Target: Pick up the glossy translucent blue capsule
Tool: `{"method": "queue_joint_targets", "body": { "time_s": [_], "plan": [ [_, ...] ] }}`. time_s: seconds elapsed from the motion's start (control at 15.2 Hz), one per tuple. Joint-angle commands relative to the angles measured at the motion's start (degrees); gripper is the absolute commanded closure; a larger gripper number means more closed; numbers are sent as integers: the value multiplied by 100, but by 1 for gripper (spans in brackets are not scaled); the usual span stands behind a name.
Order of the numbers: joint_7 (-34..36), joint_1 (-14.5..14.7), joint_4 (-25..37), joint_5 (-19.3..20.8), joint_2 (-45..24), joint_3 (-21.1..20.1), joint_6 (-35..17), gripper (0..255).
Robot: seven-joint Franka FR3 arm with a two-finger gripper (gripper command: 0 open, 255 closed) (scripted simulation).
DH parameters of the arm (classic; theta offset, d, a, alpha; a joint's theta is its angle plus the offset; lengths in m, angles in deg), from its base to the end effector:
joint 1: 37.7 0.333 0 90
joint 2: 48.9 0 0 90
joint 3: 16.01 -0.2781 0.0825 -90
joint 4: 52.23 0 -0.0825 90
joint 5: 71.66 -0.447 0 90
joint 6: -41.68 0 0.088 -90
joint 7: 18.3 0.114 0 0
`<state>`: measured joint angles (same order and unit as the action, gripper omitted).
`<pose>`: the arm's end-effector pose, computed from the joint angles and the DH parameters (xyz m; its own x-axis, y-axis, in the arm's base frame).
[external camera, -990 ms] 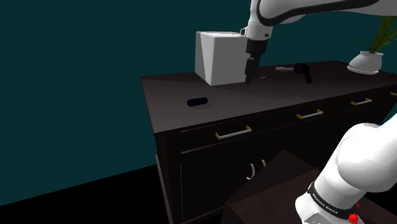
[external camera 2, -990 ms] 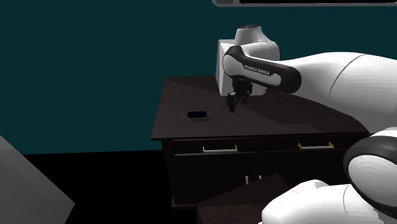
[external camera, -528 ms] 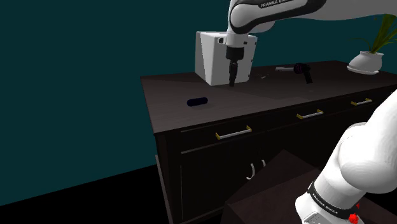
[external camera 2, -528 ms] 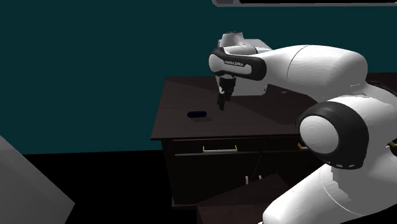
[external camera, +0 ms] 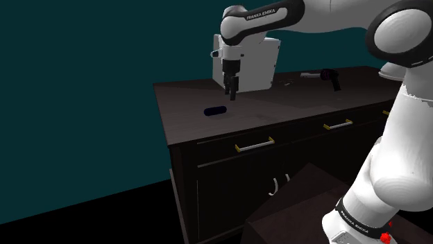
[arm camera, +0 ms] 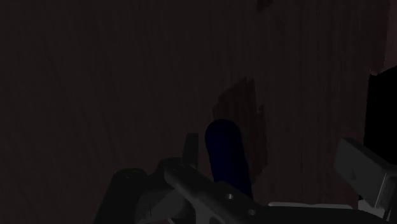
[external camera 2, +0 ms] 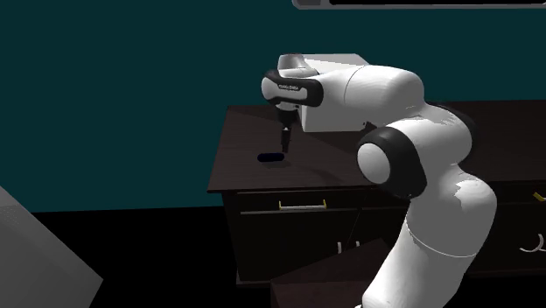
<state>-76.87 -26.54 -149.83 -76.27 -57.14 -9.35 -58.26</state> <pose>0.6470 0.0612 0.4321 0.4684 0.8835 -0.0014 0.8772 -0.4653 -0.1188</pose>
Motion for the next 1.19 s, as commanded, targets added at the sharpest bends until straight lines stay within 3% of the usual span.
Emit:
{"method": "queue_joint_targets", "body": {
  "time_s": [0.0, 0.26, 0.86, 0.92, 1.12],
  "plan": [
    [-431, 41, 395, -110, -436, -103, 58, 0],
    [-1022, 91, 1036, -213, -1042, -295, 237, 0],
    [-1074, 98, 580, -230, -1131, -302, -306, 0],
    [-1074, 98, 577, -230, -1125, -301, -304, 255],
    [-1073, 99, 575, -230, -1125, -302, -305, 255]
  ]
}}
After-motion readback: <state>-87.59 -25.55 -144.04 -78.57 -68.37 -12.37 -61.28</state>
